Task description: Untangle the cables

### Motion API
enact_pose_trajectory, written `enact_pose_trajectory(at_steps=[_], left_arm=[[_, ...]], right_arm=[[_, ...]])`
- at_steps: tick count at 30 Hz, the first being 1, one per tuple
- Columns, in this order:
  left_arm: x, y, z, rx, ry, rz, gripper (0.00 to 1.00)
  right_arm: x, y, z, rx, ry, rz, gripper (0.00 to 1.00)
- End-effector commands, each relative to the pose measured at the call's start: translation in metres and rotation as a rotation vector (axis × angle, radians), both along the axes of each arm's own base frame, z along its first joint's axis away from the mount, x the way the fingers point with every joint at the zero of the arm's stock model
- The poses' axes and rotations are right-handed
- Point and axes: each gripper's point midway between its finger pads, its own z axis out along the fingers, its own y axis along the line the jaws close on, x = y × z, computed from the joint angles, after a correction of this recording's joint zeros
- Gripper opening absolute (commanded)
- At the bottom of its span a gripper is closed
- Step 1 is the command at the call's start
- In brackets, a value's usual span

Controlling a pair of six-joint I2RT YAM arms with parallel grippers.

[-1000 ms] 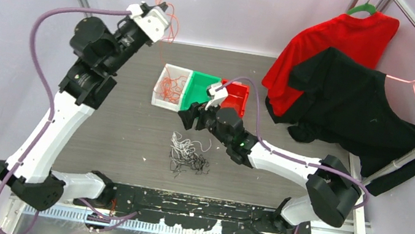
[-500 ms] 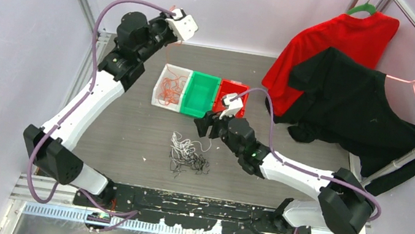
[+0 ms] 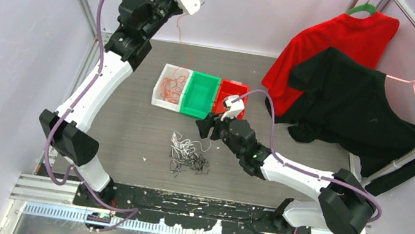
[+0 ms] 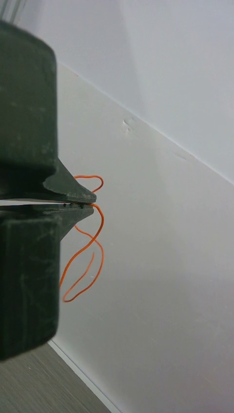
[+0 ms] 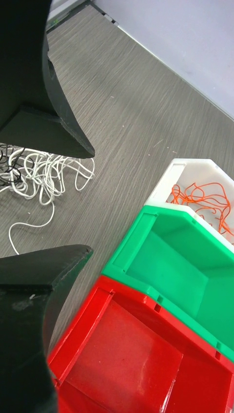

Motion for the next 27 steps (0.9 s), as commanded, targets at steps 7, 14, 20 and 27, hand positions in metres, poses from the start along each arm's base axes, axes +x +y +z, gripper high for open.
enact_pose_trajectory(at_steps=[7,14,20,27], left_arm=[[-0.013,0.013,-0.066,0.053,0.118,0.009,0.0],[-0.042,0.017,-0.136,0.075,0.321,-0.028,0.0],[-0.058,0.017,-0.186,0.072,0.541,-0.037,0.0],[-0.056,0.017,-0.255,0.079,0.769,0.003,0.0]], right_arm=[[0.004,-0.008,0.021,0.056,-0.041,-0.033,0.7],[0.005,-0.011,0.018,0.052,-0.032,-0.037,0.69],[0.005,-0.008,0.017,0.056,-0.019,-0.031,0.69],[0.004,-0.012,0.016,0.047,-0.01,-0.041,0.68]])
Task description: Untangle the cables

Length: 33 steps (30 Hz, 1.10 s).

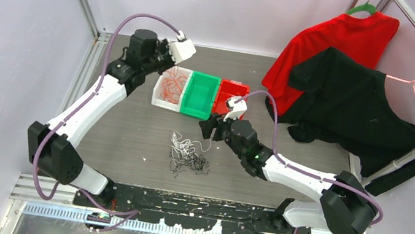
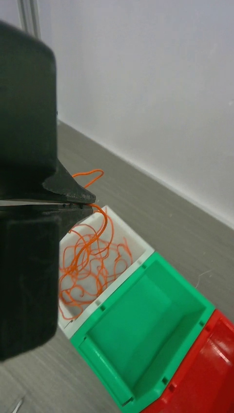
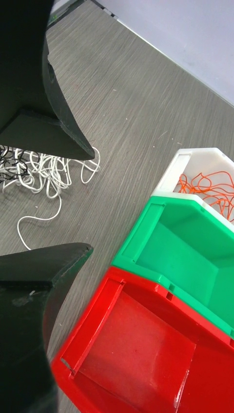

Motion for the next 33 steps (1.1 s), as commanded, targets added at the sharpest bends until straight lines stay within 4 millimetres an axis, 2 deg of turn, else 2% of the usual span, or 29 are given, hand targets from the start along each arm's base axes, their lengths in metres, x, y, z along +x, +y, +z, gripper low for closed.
enact_pose_trajectory(at_steps=[1,11,16,19,25,33], left_arm=[[-0.001,-0.002,-0.041,-0.007,0.138,0.025,0.0],[0.027,-0.01,-0.092,0.032,0.171,0.03,0.0],[0.047,-0.009,-0.113,0.054,0.172,0.058,0.0],[0.056,-0.009,-0.132,0.063,0.187,0.062,0.0],[0.059,-0.01,-0.176,0.069,0.257,0.073,0.0],[0.063,0.004,-0.208,0.087,0.368,0.099,0.0]], right_arm=[[0.003,-0.002,0.023,0.05,-0.038,-0.02,0.68],[0.005,-0.008,0.018,0.039,-0.033,-0.044,0.67],[0.006,-0.008,0.014,0.034,-0.025,-0.048,0.67],[0.006,-0.01,0.011,0.03,-0.021,-0.055,0.67],[0.004,-0.017,0.008,0.037,-0.011,-0.069,0.67],[-0.01,-0.033,-0.007,0.007,0.078,-0.095,0.67]])
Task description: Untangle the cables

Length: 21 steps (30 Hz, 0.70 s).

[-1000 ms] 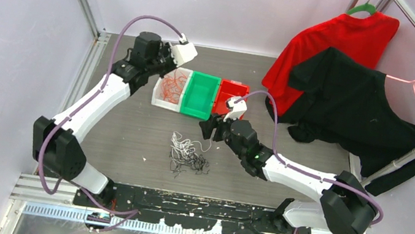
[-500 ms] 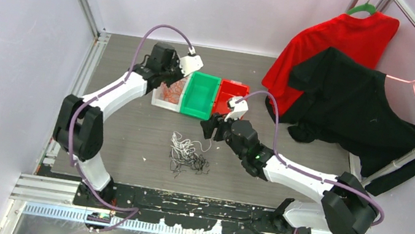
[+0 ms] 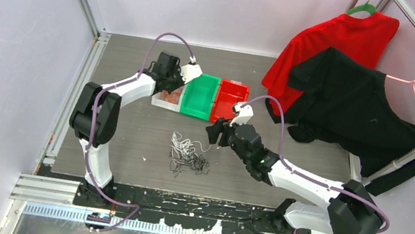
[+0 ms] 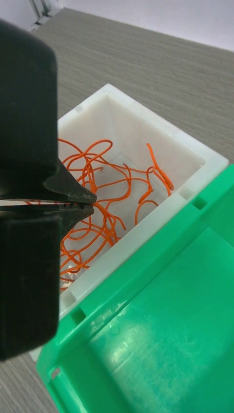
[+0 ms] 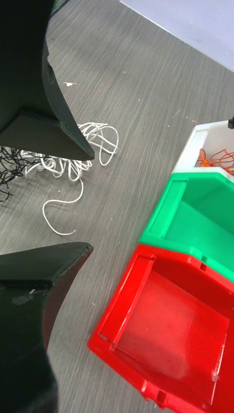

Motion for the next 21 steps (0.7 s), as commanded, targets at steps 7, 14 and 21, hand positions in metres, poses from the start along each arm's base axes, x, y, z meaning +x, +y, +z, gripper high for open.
enact_pose_trajectory(at_steps=[7,14,21], left_arm=[[0.001,0.008,0.012,-0.096,0.144,0.026,0.22],[-0.023,0.011,0.043,-0.154,0.256,0.001,0.53],[-0.057,0.009,0.093,-0.204,0.341,-0.025,0.85]], right_arm=[[-0.031,-0.033,-0.001,-0.017,0.144,-0.052,0.72],[-0.053,-0.053,0.0,-0.078,0.215,-0.044,0.74],[-0.07,-0.062,0.011,-0.116,0.252,0.0,0.73]])
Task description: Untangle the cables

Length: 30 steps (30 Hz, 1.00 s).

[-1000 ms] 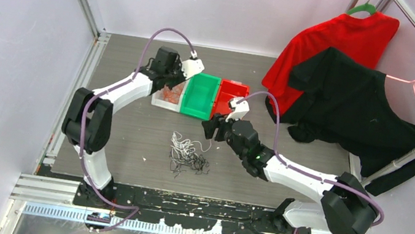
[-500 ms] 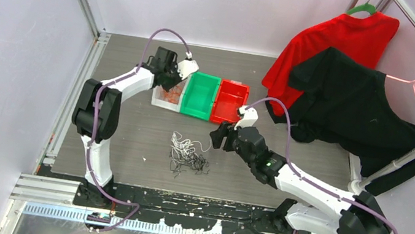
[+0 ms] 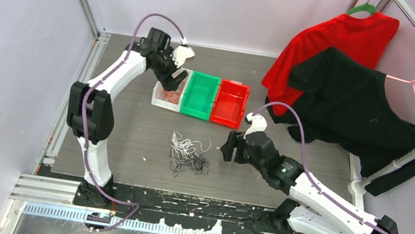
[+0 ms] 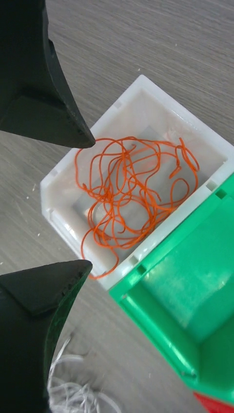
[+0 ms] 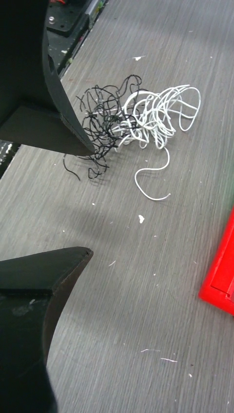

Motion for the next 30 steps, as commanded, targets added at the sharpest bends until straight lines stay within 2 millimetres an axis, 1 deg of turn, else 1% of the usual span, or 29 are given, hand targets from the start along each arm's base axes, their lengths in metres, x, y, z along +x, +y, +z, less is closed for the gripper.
enact_pose_trajectory(at_steps=[1,3,6,9,11,14,18,21,22,23,24,26,28,30], left_arm=[[-0.037,-0.005,0.062,-0.089,0.034,-0.021,0.89],[-0.046,-0.007,0.072,-0.116,0.046,-0.015,0.92],[-0.058,-0.009,0.081,-0.151,0.074,0.014,0.91],[-0.072,-0.013,0.09,-0.205,0.09,0.022,0.89],[-0.09,-0.019,0.09,-0.252,0.136,-0.01,0.82],[-0.124,-0.029,0.087,-0.322,0.233,-0.067,0.73],[-0.169,-0.032,0.072,-0.369,0.374,-0.128,0.65],[-0.186,-0.028,0.055,-0.362,0.414,-0.131,0.59],[-0.195,-0.026,0.046,-0.358,0.436,-0.139,0.58],[-0.201,-0.025,0.042,-0.367,0.44,-0.157,0.57],[-0.206,-0.026,0.038,-0.377,0.441,-0.168,0.57],[-0.206,-0.029,0.028,-0.399,0.439,-0.15,0.57],[-0.202,-0.033,0.022,-0.427,0.451,-0.101,0.54],[-0.201,-0.037,0.014,-0.443,0.484,-0.058,0.5]], right_arm=[[-0.005,0.001,0.029,0.03,-0.001,0.021,0.73],[-0.003,0.003,0.036,0.046,-0.014,0.019,0.72],[0.005,0.005,0.046,0.055,-0.052,0.006,0.71],[0.012,0.011,0.05,0.085,-0.07,-0.007,0.7],[0.014,0.021,0.048,0.121,-0.064,-0.001,0.68],[0.018,0.041,0.048,0.172,-0.056,0.049,0.66],[0.022,0.071,0.045,0.188,-0.042,0.142,0.63],[0.024,0.092,0.042,0.179,-0.028,0.221,0.61],[0.024,0.099,0.04,0.172,-0.021,0.244,0.61],[0.025,0.105,0.041,0.168,-0.021,0.265,0.6],[0.026,0.109,0.037,0.159,-0.014,0.275,0.6],[0.029,0.113,0.03,0.148,-0.006,0.27,0.58],[0.031,0.113,0.026,0.153,-0.006,0.251,0.57],[0.032,0.108,0.022,0.158,-0.009,0.224,0.55]])
